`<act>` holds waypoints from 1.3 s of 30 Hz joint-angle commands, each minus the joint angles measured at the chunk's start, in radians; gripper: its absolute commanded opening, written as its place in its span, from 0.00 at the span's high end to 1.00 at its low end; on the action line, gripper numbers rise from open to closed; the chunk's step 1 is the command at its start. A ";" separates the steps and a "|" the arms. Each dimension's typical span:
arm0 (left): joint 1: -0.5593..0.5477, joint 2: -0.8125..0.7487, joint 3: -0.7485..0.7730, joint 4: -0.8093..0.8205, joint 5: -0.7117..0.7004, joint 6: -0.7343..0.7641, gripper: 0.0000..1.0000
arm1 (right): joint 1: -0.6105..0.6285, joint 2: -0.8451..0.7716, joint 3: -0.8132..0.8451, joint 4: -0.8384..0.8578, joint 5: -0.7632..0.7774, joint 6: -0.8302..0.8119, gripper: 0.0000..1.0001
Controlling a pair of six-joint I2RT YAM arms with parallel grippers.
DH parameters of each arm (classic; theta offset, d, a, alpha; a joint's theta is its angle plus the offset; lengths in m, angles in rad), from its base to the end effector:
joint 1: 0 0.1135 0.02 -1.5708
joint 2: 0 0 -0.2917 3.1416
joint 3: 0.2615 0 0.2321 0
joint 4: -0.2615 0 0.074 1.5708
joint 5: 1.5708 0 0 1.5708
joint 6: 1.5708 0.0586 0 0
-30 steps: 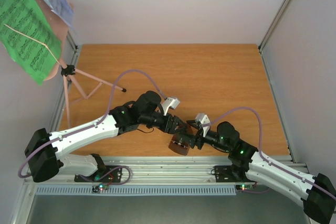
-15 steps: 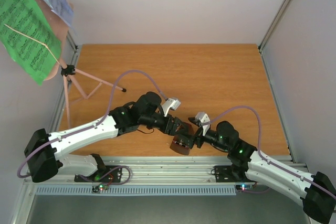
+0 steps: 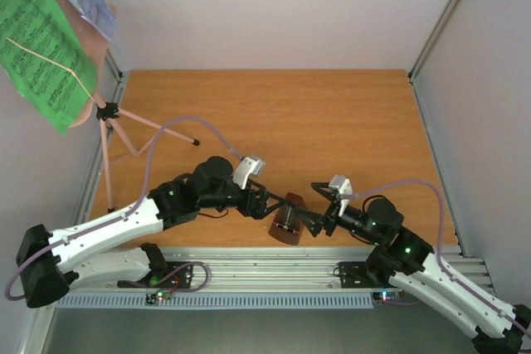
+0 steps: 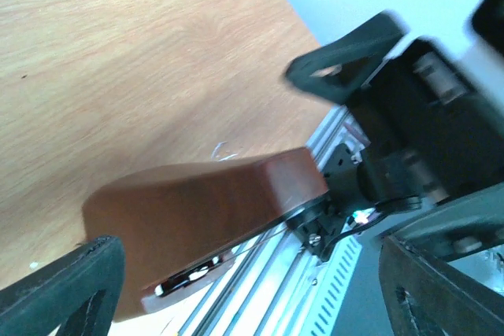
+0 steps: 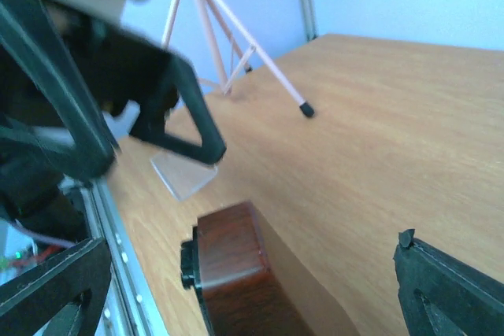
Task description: Pack up the instrument practice props
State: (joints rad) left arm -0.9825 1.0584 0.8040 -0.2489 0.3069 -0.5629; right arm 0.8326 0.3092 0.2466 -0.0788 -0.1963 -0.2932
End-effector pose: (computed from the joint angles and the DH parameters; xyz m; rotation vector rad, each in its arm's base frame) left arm 0.1089 -0.1952 0.3068 0.6831 2.2009 -1.2009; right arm 0.0587 0.0815 0.2296 -1.0519 1.3891 0.5662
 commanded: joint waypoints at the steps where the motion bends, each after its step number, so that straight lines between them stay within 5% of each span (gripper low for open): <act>1: -0.002 -0.072 -0.107 0.121 -0.066 0.040 0.11 | 0.002 -0.096 0.103 -0.290 0.122 0.147 0.01; 13: -0.004 -0.108 -0.405 0.449 0.008 0.036 0.27 | 0.002 -0.143 0.153 -0.601 0.051 0.530 0.03; 24: -0.004 -0.021 -0.495 0.597 0.038 0.017 0.35 | 0.003 -0.096 0.015 -0.456 -0.158 0.583 0.07; 39: -0.004 0.265 -0.481 0.840 0.080 -0.132 0.49 | 0.006 0.020 -0.047 -0.282 -0.097 0.504 0.22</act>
State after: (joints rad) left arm -0.9833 1.2640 0.3103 0.4381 0.3599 -0.6556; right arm 0.8326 0.2939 0.2184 -0.4465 -0.3023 0.2390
